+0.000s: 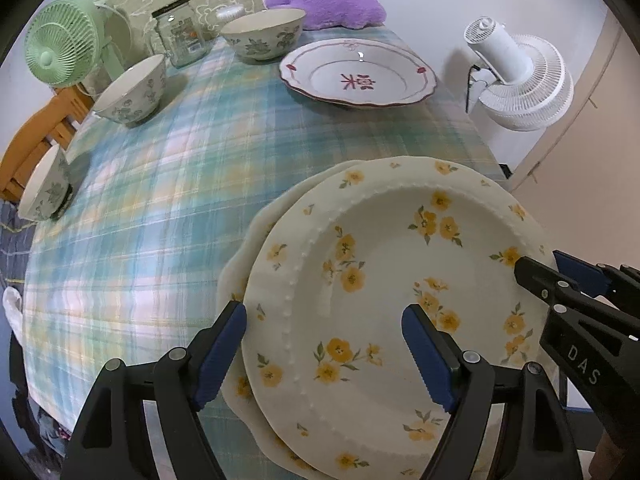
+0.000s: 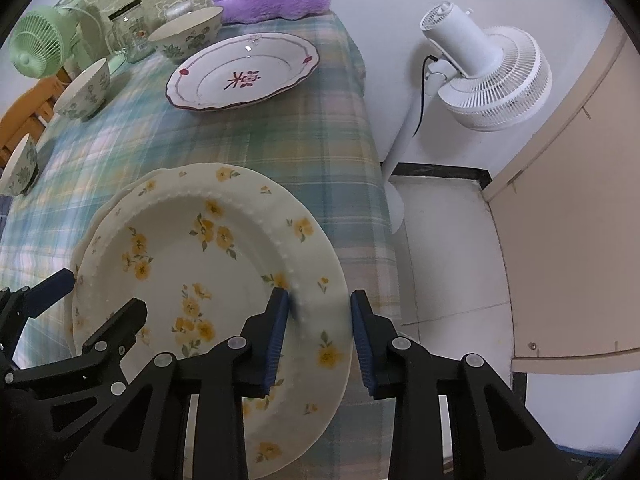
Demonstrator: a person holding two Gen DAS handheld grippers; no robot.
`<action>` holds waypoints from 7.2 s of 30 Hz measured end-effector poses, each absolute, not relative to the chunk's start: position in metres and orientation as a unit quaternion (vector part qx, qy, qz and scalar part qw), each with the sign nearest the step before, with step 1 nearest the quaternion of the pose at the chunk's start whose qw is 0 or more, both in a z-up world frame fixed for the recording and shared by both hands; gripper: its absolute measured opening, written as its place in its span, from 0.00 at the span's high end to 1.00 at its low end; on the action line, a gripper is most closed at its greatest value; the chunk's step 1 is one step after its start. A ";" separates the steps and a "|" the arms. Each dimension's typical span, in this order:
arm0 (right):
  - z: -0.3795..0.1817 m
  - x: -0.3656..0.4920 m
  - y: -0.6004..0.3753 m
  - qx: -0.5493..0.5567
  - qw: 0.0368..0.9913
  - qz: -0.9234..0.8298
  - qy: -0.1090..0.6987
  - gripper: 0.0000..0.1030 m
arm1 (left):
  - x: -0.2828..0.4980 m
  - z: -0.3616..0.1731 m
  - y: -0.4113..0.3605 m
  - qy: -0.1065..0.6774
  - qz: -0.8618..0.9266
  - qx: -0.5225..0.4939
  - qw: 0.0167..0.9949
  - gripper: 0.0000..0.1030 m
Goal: Organize plates and bowls
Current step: 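Lower the beaded-rim plate onto the scalloped plate with both grippers, then open both grippers and withdraw them from the stacked plates, then move both grippers to the red-rimmed white plate and grasp its rim, then lift the red-rimmed white plate with both grippers, then lower the red-rimmed plate onto the stacked flowered plates with both grippers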
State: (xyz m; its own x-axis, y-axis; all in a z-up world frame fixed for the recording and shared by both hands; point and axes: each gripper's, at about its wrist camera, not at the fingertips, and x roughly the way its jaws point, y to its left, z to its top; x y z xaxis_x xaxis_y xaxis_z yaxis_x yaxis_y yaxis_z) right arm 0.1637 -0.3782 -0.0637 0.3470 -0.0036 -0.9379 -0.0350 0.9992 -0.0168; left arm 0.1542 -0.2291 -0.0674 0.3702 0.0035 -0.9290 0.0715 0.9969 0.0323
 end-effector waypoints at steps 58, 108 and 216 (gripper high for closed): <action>0.037 0.201 -0.347 0.010 0.884 0.012 0.468 0.18 | 0.202 0.017 -0.198 0.459 -0.061 0.001 0.886 0.14; -0.092 0.439 -0.364 0.014 0.850 0.062 0.522 0.49 | 0.406 -0.098 -0.226 0.518 0.081 0.006 0.851 0.48; -0.064 0.175 -0.357 0.005 0.814 -0.057 0.578 0.58 | 0.181 -0.062 -0.240 0.545 -0.068 0.069 0.833 0.46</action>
